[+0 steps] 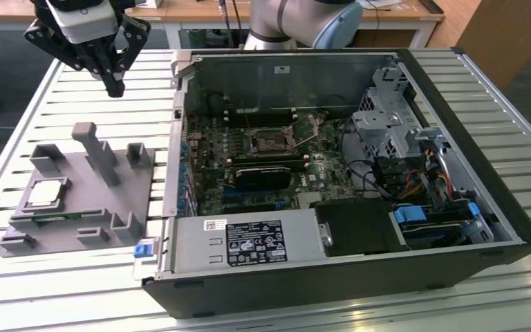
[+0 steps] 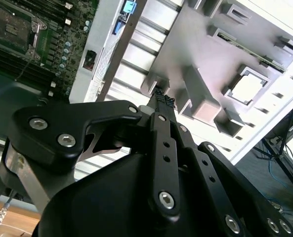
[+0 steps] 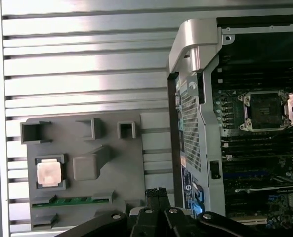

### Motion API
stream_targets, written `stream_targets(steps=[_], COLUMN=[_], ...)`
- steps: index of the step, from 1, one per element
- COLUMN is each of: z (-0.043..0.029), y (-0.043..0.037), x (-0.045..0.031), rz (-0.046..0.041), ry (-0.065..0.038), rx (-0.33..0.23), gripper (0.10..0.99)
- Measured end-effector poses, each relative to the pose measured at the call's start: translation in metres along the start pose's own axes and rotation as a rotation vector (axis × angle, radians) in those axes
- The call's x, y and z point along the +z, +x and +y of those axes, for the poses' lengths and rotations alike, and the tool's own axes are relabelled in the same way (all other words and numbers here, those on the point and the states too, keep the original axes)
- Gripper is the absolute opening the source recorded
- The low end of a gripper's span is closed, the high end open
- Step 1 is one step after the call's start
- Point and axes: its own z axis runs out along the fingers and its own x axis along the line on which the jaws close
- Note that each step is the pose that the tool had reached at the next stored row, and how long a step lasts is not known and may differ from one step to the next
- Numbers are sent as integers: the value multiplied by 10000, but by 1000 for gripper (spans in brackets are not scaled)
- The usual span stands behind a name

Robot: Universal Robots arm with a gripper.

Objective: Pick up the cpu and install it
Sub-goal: 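Reach for the cpu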

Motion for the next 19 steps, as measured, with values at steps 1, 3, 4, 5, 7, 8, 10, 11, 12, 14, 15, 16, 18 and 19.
stream_targets(steps=[1, 3, 4, 5, 7, 8, 10, 11, 12, 14, 15, 16, 18, 19], z=[-1, -2, -3, -4, -6, -7, -9, -10, -11, -13, -14, -14, -16, -17], y=[11, 32, 43, 55, 79, 92, 118, 132, 145, 168, 180, 190, 213, 227], x=[0, 0, 0, 0, 0, 0, 0, 0, 0, 0, 0, 0, 0, 0], rz=[0, 0, -1, 0, 0, 0, -1, 0, 0, 0, 0, 0, 0, -1], ry=[0, 0, -1, 0, 0, 0, -1, 0, 0, 0, 0, -1, 0, 0], rx=[0, 0, -1, -1, -1, -1, -1, -1, -1, -1, 0, 0, -1, 0], gripper=[106, 106, 106, 106, 106, 106, 106, 106, 106, 106, 106, 106, 106, 106])
